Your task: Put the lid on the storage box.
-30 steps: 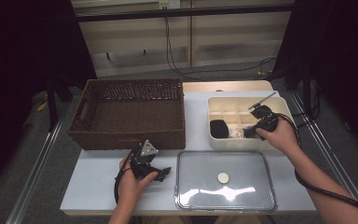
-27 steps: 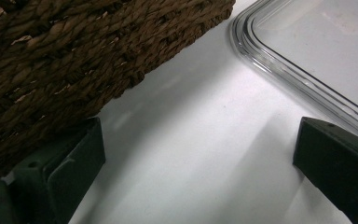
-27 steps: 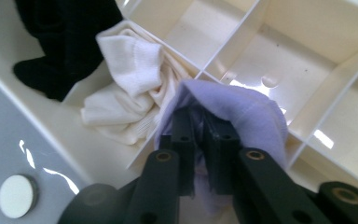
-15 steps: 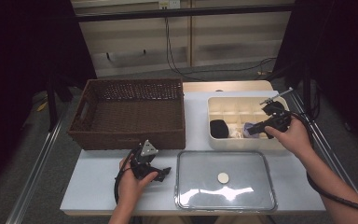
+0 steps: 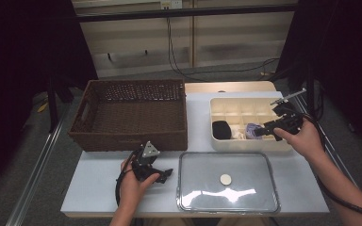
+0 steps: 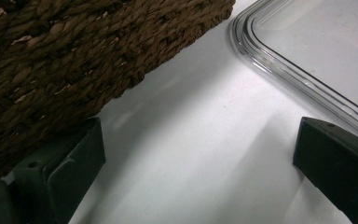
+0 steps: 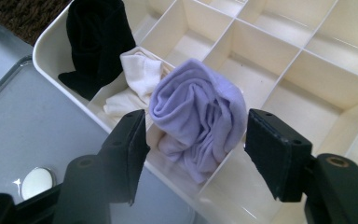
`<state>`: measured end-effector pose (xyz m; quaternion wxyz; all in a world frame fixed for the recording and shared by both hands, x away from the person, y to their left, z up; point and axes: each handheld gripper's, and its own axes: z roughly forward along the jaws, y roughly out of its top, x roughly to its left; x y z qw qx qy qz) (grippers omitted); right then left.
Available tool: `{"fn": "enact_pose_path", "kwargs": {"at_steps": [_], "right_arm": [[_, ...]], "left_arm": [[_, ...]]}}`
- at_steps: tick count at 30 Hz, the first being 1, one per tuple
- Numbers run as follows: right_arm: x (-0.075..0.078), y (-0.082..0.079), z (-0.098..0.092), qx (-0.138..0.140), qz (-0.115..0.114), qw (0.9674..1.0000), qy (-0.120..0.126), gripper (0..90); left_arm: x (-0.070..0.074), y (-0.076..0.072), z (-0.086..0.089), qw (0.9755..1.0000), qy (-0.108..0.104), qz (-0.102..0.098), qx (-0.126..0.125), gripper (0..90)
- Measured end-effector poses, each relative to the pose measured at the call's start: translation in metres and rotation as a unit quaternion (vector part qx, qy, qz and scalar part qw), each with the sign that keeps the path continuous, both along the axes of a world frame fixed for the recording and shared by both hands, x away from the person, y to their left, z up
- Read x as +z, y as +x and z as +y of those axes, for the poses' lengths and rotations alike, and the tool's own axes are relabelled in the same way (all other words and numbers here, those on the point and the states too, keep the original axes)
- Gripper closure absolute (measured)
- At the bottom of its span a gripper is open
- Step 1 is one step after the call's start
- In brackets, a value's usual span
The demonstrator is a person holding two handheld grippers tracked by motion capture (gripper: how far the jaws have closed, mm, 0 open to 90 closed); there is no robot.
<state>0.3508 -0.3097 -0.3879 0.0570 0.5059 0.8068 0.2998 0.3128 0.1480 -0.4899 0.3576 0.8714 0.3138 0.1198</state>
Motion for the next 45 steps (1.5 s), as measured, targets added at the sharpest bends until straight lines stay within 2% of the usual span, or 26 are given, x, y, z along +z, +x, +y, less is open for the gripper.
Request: {"fn": "enact_pose_path", "kwargs": {"at_steps": [17, 21, 29, 31, 35, 37, 40, 45], "right_arm": [[-0.001, -0.022, 0.004, 0.029, -0.019, 0.9993, 0.016, 26.1], [-0.003, -0.028, 0.003, 0.028, -0.023, 0.9991, 0.019, 22.5], [-0.011, -0.040, -0.002, 0.031, -0.015, 0.9988, 0.034, 17.8], [-0.012, -0.043, -0.004, 0.028, -0.023, 0.9988, 0.033, 16.8], [-0.010, -0.048, -0.007, 0.025, -0.036, 0.9983, 0.039, 16.3], [-0.008, -0.049, -0.009, 0.020, -0.031, 0.9985, 0.041, 16.2], [-0.006, -0.052, -0.011, 0.023, -0.036, 0.9978, 0.050, 16.3], [-0.005, -0.059, -0.010, 0.026, -0.036, 0.9977, 0.050, 16.2]], "left_arm": [[0.000, 0.000, 0.000, 1.0000, -0.001, 0.000, 0.000, 1.6], [0.000, 0.000, 0.000, 1.0000, -0.001, 0.000, 0.000, 1.6], [0.000, 0.000, 0.000, 1.0000, -0.001, 0.000, 0.000, 1.6], [0.000, 0.000, 0.000, 1.0000, -0.002, 0.001, 0.000, 1.6], [0.000, 0.000, 0.000, 1.0000, -0.002, 0.001, 0.000, 1.6], [0.000, 0.000, 0.000, 1.0000, -0.002, 0.001, 0.000, 1.6], [0.000, 0.000, 0.000, 1.0000, -0.003, 0.001, 0.000, 1.6], [0.000, 0.000, 0.000, 1.0000, -0.002, 0.000, 0.000, 1.6]]}}
